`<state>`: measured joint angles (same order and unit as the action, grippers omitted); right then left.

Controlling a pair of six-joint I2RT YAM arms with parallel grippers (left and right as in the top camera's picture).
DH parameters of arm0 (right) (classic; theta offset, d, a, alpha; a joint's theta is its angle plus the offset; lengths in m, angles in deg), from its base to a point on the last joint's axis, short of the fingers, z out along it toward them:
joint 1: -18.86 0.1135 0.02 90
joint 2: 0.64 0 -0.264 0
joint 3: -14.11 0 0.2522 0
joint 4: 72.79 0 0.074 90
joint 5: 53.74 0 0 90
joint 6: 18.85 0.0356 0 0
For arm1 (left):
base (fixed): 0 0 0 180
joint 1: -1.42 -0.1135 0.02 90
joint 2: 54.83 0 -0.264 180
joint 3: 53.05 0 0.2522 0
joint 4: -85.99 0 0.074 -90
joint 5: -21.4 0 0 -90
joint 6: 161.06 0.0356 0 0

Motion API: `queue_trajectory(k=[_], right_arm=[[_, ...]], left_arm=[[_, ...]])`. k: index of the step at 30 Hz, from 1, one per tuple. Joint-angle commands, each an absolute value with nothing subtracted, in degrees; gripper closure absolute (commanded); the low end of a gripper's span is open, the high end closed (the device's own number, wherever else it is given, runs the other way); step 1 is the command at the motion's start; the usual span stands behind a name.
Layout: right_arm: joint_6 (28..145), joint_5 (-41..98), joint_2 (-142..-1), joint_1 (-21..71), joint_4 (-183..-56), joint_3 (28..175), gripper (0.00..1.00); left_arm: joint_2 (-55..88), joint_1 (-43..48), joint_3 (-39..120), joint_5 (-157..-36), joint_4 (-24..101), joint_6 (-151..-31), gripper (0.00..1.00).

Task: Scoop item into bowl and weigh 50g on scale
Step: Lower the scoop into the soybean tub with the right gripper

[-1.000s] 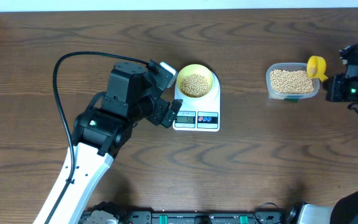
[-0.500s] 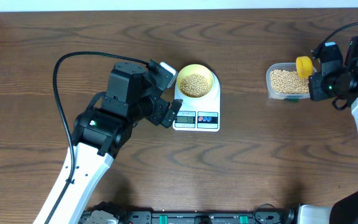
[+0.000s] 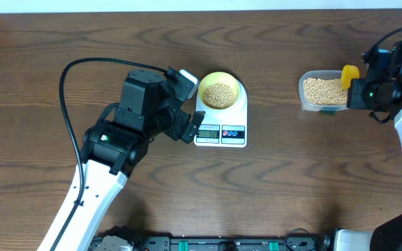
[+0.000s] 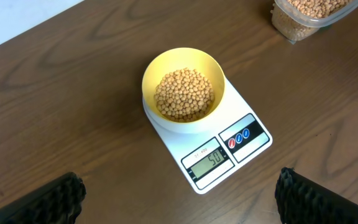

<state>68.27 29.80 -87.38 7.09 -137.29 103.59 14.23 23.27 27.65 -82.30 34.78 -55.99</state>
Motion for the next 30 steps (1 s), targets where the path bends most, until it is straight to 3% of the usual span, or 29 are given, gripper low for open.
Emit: queue_trajectory(k=[1,10,21,26,30], right_arm=[[82.13,29.45,-88.28,7.27,-137.55,103.48,0.99],[92.23,29.43,-92.5,7.29,-137.79,103.48,0.97],[92.34,24.73,-96.34,7.29,-137.12,103.48,0.96],[92.25,24.73,-96.32,7.29,-137.38,103.48,0.46],[91.2,24.75,-96.34,7.18,-137.9,103.48,0.22]], left_arm=[[14.3,22.96,27.25,-83.15,34.74,-55.64,0.0],[14.3,22.96,27.25,-83.15,34.74,-55.64,0.0],[14.3,22.96,27.25,-83.15,34.74,-55.64,0.0],[14.3,22.98,27.25,-83.15,34.74,-55.64,0.0],[14.3,22.96,27.25,-83.15,34.74,-55.66,0.0]])
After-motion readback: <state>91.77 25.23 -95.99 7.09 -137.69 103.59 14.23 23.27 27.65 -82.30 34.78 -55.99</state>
